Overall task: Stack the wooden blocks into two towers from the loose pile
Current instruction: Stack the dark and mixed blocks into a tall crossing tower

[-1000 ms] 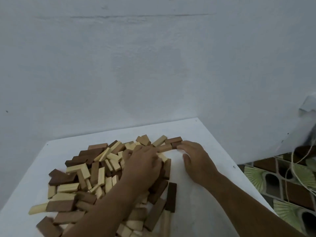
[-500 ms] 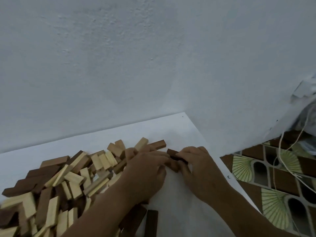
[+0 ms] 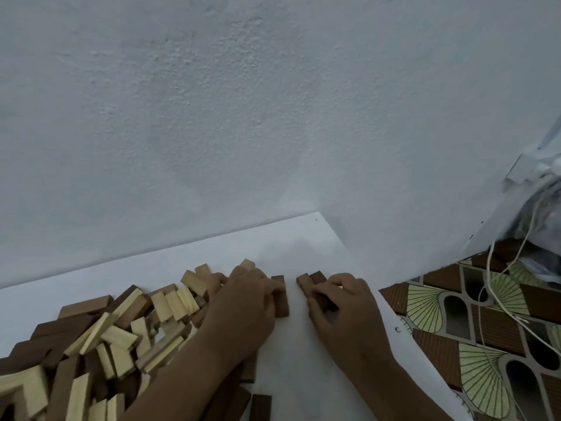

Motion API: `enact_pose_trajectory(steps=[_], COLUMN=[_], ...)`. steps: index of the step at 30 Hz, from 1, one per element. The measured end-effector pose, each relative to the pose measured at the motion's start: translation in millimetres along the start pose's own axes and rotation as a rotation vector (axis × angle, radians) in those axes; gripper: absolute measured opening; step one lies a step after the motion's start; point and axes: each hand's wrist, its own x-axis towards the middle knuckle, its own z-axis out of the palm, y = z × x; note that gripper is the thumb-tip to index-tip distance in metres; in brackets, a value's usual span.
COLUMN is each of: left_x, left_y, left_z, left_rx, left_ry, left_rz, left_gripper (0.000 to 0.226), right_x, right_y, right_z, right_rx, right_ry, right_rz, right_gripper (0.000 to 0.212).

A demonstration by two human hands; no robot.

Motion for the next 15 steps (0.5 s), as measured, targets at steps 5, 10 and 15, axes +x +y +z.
enact_pose_trajectory(steps=[5,10,15], left_x=[1,-2,-6], left_y=[11,12,14], left_z=[5,10,5], left_rx=[-0.071,-0.058,-0.061], left_ry=[-0.036,-0.035,-0.092], left_rz=[0.018,0.034,0.079], left_gripper=[0.042,0.055,0.040], right_x=[-2,-1,0], right_y=[4,11,17], right_z=[-2,-4,-4], right_rx=[0.079,0.068,0.156], right_ry=[-0.050,-0.111,-0.134], right_rz=[-0.016,-0.068,-0.098], right_gripper=[0.032,0.032,0.025])
